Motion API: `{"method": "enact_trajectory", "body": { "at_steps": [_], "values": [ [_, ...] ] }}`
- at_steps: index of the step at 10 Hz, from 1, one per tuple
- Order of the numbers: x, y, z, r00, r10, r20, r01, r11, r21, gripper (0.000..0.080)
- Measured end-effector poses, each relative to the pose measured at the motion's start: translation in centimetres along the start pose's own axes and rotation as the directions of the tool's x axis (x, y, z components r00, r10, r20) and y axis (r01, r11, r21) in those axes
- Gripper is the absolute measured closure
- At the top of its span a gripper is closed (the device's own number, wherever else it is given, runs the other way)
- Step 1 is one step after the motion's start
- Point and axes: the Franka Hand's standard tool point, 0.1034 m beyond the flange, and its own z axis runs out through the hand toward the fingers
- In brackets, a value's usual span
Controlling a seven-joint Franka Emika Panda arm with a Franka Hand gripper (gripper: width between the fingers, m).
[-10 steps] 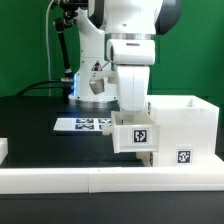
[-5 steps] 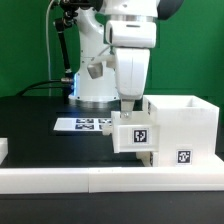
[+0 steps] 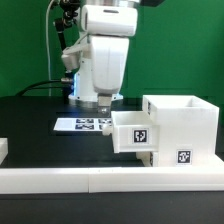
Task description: Assemble drawer
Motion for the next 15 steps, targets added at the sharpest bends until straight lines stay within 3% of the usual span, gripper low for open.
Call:
{"method": "enact_trajectory", "body": {
  "at_steps": [5, 9, 11, 13, 15],
  "values": [
    [-0.8, 0.0, 0.6, 1.000, -0.019, -0.025, 0.019, 1.000, 0.005, 0.0150],
    [-1.8, -0.3, 1.8, 0.982, -0.028, -0.188, 0.029, 1.000, 0.003, 0.0150],
    [-1.8, 0.0, 2.2, 0.969, -0.034, -0.243, 0.038, 0.999, 0.009, 0.0150],
    [-0.6, 0.3, 2.6, 0.970, -0.023, -0.241, 0.026, 1.000, 0.012, 0.0150],
    [-1.0, 0.3, 2.7, 0.970, -0.015, -0.241, 0.019, 1.000, 0.014, 0.0150]
  ]
}}
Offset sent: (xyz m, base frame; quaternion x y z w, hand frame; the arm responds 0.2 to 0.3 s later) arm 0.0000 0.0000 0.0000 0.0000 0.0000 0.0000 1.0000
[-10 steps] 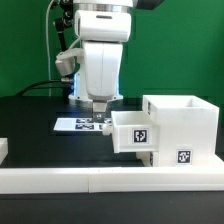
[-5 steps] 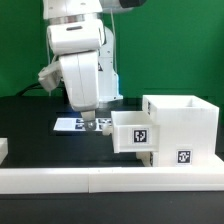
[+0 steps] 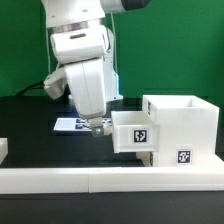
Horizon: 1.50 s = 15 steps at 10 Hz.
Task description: Assemble drawer
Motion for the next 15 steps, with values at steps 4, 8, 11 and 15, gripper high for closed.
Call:
{"method": "enact_trajectory", "body": {
  "at_steps": [4, 8, 11, 15],
  "values": [
    [2.1, 0.0, 0.8, 1.000, -0.019, -0.008, 0.019, 1.000, -0.003, 0.0150],
    [4.6, 0.0, 1.2, 1.000, 0.014, -0.009, -0.014, 1.000, 0.005, 0.0150],
    [5.7, -0.1, 1.4, 0.999, 0.020, 0.026, -0.020, 1.000, 0.012, 0.0150],
    [5.5, -0.5, 1.9, 0.999, 0.011, 0.048, -0.012, 1.000, 0.017, 0.0150]
  ]
}}
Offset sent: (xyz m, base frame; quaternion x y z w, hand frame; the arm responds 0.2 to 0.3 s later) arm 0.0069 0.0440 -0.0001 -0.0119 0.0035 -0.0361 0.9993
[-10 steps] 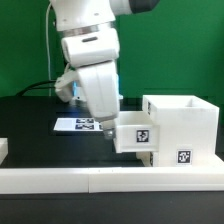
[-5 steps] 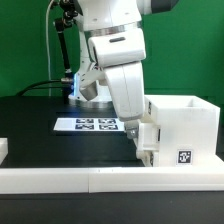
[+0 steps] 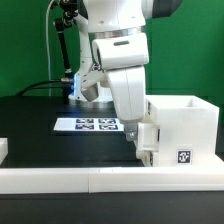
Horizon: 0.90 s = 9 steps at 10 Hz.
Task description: Assemble drawer
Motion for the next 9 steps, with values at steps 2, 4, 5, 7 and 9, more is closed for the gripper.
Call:
{"method": "enact_trajectory", "body": {
  "at_steps": [2, 4, 5, 7, 9],
  "values": [
    [-0.02, -0.01, 0.04, 1.000, 0.000, 0.000, 0.000, 1.000, 0.001, 0.0150],
    [0.22, 0.31, -0.35, 0.997, -0.075, 0.013, 0.075, 0.997, -0.010, 0.0150],
    [0.65, 0.15, -0.31, 0.997, -0.070, 0.012, 0.071, 0.997, -0.007, 0.0150],
    [0.69, -0.11, -0.03, 0.999, -0.044, 0.012, 0.044, 0.999, 0.002, 0.0150],
    [0.74, -0.13, 0.02, 0.999, -0.042, 0.011, 0.042, 0.999, 0.003, 0.0150]
  ]
}}
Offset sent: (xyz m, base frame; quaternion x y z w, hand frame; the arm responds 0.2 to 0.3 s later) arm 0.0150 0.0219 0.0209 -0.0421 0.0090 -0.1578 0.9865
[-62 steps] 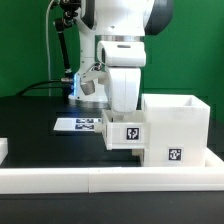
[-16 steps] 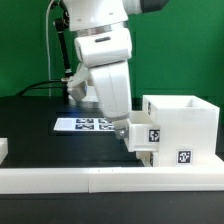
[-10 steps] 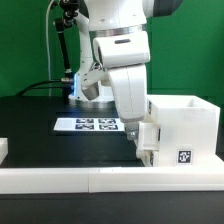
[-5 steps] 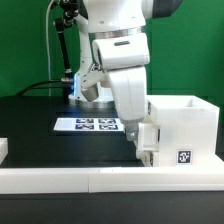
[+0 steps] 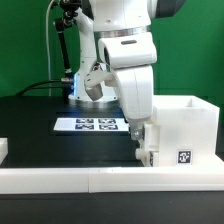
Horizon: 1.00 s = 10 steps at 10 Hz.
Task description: Assemble drawer
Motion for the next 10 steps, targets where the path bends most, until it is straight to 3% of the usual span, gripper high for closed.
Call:
{"method": "enact_trajectory", "body": {
  "at_steps": [3, 5, 8, 10],
  "values": [
    [1.5, 0.0, 0.2, 1.000, -0.022, -0.006, 0.022, 1.000, -0.001, 0.0150],
    [1.5, 0.1, 0.1, 1.000, -0.023, -0.005, 0.023, 1.000, -0.005, 0.0150],
    [-2.6, 0.6, -0.8, 0.999, -0.051, 0.007, 0.050, 0.998, 0.030, 0.0150],
    [-2.7, 0.7, -0.9, 0.999, -0.045, 0.008, 0.045, 0.999, 0.027, 0.0150]
  ]
}}
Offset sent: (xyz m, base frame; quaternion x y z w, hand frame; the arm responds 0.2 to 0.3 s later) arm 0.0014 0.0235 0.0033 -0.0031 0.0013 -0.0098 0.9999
